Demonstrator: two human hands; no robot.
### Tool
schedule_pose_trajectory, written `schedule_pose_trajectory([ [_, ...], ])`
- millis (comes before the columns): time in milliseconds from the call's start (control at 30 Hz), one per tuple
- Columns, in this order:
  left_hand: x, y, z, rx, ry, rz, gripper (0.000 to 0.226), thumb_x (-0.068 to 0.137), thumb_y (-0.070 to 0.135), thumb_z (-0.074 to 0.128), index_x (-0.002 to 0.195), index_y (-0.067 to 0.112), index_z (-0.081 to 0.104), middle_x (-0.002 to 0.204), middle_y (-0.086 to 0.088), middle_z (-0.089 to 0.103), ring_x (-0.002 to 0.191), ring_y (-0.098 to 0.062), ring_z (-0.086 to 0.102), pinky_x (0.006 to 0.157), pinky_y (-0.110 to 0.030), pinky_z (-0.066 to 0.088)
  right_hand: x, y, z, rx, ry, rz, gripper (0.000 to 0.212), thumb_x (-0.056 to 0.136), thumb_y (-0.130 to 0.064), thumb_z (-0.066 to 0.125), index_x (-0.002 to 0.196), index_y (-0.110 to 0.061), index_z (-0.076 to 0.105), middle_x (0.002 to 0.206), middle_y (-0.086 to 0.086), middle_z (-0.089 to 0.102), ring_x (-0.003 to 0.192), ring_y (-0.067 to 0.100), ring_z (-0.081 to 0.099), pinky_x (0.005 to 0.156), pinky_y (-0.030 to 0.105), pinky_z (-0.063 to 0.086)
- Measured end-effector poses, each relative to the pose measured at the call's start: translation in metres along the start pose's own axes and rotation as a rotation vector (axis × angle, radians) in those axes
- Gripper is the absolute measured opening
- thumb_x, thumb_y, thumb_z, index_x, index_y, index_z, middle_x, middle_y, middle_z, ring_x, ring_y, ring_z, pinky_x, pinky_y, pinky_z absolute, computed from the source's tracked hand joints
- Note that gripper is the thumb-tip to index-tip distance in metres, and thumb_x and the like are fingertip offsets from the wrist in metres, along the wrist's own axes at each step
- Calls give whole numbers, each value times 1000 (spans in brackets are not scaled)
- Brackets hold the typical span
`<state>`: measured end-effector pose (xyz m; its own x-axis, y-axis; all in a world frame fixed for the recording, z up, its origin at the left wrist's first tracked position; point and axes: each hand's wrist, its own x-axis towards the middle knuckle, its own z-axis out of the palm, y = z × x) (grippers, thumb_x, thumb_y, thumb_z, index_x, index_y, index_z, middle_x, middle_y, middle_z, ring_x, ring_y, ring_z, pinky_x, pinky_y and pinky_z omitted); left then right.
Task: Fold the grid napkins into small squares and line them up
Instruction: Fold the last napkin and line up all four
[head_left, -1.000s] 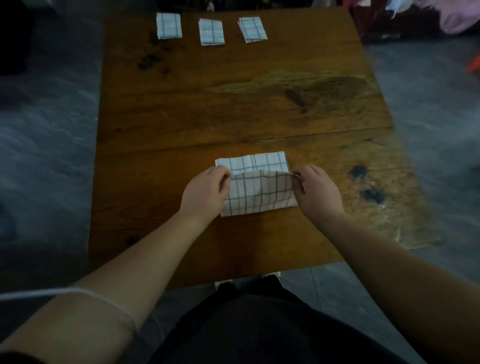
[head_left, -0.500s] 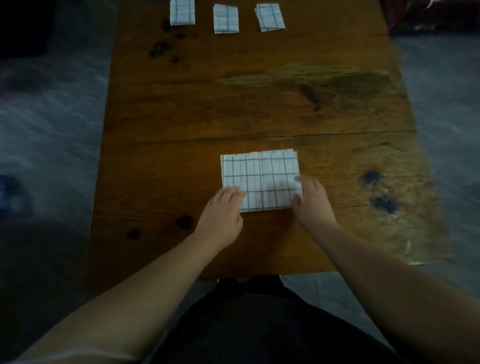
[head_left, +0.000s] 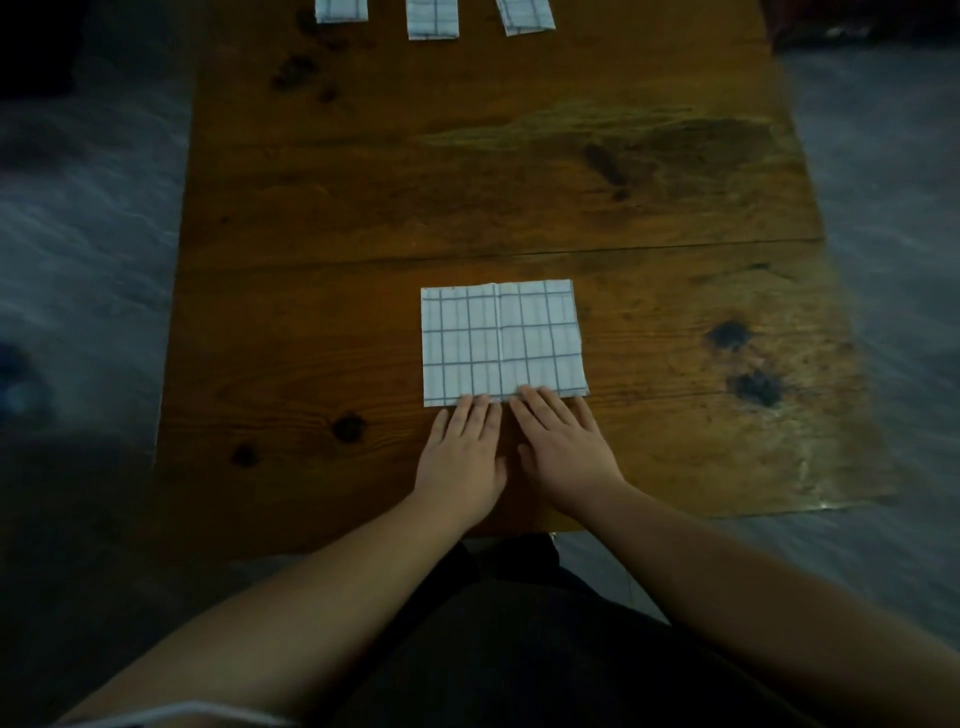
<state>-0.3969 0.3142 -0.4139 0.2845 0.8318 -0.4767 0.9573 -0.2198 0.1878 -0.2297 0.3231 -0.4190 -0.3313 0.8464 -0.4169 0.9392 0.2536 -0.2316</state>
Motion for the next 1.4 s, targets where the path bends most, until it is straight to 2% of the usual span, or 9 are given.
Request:
schedule_pose_trajectory([
  [167,-5,-7,2,-21,-2,-100,69,105,47,29,162,20,0,170,-3,-4,156,-22,-8,125,-50,5,0,5,4,0,-8,14,63,105,-42,31,162,-24,9,171,-2,5,156,17,-3,126,51,-1],
  [400,-11,-21,0,-42,29,-190,66,104,48,26,162,25,4,170,-3,1,156,-23,-3,124,-54,8,-3,9,1,0,-15,81,64,105,-41,31,162,-25,6,171,-3,2,157,17,-5,126,52,-1],
  [633,-21,-37,8,-16,41,-154,68,105,48,25,162,21,-3,170,-5,-3,155,-24,-8,126,-51,6,-17,26,1,29,-18,234,68,105,-41,28,162,-19,-4,171,1,-4,156,19,-9,126,49,-3],
  [733,-14,-21,4,-38,63,-51,69,105,44,31,162,20,0,170,-5,-2,155,-23,-10,126,-49,4,-12,6,-3,30,17,151,68,105,-37,31,162,-20,-2,171,1,-3,156,18,-10,126,48,-5],
  [833,0,-1,2,-27,19,27,71,105,42,34,161,17,-2,170,-5,-6,155,-22,-13,126,-46,0,-2,-20,-3,21,-38,54,65,106,-38,27,162,-23,-3,169,-2,-9,154,16,-15,126,49,-3],
  [933,5,3,6,-39,-19,-3,71,105,41,34,161,18,-4,170,-2,-8,154,-20,-15,126,-46,0,2,-23,1,12,-69,64,63,107,-41,23,162,-24,-3,170,-4,-8,155,15,-14,126,48,-4],
  [1100,-6,-20,8,-47,29,-39,67,105,44,32,162,26,1,170,2,-2,155,-17,-6,126,-47,5,-10,7,6,-40,-46,78,64,106,-43,25,162,-26,0,171,-5,-3,156,14,-9,126,50,-4],
  [1300,-26,-55,7,-32,13,-143,67,106,45,25,161,21,-2,169,0,-4,155,-18,-6,126,-43,2,-30,37,3,19,-42,286,67,106,-43,25,162,-18,-1,171,0,-3,156,17,-6,126,45,-4],
  [1400,-27,-48,4,-51,20,-126,68,106,44,27,161,18,-2,169,-3,-4,155,-19,-8,126,-42,0,-26,25,-1,64,-19,276,68,106,-43,25,162,-17,-2,170,2,-4,156,17,-9,126,45,-4],
])
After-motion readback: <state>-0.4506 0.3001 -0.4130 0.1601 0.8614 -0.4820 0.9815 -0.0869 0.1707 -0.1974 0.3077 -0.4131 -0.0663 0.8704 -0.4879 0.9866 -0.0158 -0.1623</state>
